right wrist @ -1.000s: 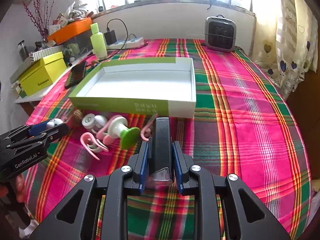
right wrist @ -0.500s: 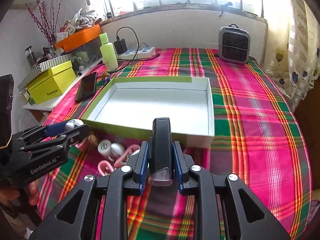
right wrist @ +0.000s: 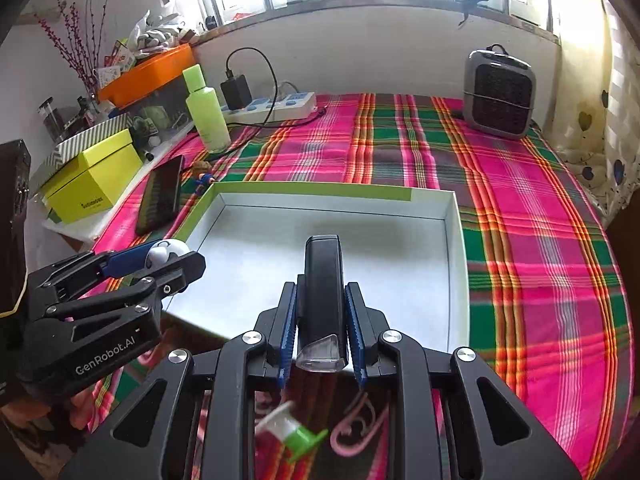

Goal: Organize objects
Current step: 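Carry the panda gadget and black flashlight over the white box with both tools, then open both tools to set the panda gadget and flashlight in the box, then withdraw both tools from the box toward the pink clips, then grasp a pink hook clip with the left tool while the right tool grasps another, then carry both pink clips into the white box with both tools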

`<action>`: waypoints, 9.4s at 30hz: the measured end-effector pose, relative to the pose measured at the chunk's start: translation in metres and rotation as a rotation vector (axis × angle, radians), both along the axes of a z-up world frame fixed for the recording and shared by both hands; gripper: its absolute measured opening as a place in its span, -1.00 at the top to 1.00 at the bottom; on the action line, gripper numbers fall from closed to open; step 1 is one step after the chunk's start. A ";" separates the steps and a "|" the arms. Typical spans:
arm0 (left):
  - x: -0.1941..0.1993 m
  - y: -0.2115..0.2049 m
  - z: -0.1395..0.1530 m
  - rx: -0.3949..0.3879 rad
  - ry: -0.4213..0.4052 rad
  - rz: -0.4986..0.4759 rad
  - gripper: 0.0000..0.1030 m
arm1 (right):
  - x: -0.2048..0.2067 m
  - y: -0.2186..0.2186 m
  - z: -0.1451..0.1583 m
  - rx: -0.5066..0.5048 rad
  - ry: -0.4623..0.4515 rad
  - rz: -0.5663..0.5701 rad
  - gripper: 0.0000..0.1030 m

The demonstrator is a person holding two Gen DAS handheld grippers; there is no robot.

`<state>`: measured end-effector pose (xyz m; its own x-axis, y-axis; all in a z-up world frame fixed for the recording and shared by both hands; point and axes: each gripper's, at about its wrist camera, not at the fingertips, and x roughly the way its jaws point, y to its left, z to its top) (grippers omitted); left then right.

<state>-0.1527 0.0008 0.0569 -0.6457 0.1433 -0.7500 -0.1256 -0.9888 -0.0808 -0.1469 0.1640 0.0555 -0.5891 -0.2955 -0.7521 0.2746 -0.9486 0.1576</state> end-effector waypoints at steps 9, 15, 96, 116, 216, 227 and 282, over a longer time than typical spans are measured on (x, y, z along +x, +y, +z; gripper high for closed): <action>-0.040 0.001 -0.010 -0.011 -0.021 0.015 0.12 | -0.041 -0.008 -0.017 0.019 -0.048 -0.003 0.52; -0.058 0.005 -0.017 -0.012 -0.047 0.012 0.12 | -0.057 -0.012 -0.020 0.029 -0.057 -0.005 0.52; 0.025 -0.008 0.005 -0.007 0.021 0.053 -0.10 | 0.022 0.011 0.004 0.027 0.057 -0.064 0.11; 0.082 -0.037 -0.013 0.043 0.003 0.074 -0.10 | 0.072 0.016 -0.003 0.013 0.082 -0.068 0.11; 0.060 -0.050 -0.044 -0.070 -0.041 0.154 0.58 | 0.060 0.040 -0.045 0.114 -0.006 -0.155 0.52; 0.062 -0.049 -0.043 -0.058 -0.041 0.146 0.59 | 0.063 0.042 -0.044 0.102 -0.003 -0.159 0.53; -0.001 0.013 0.000 0.042 -0.026 -0.030 0.59 | 0.010 0.032 -0.004 0.031 0.030 -0.072 0.53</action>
<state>-0.1533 0.0141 0.0569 -0.6211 0.1944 -0.7592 -0.1527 -0.9802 -0.1261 -0.1364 0.1957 0.0513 -0.6306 -0.2287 -0.7416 0.2099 -0.9702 0.1207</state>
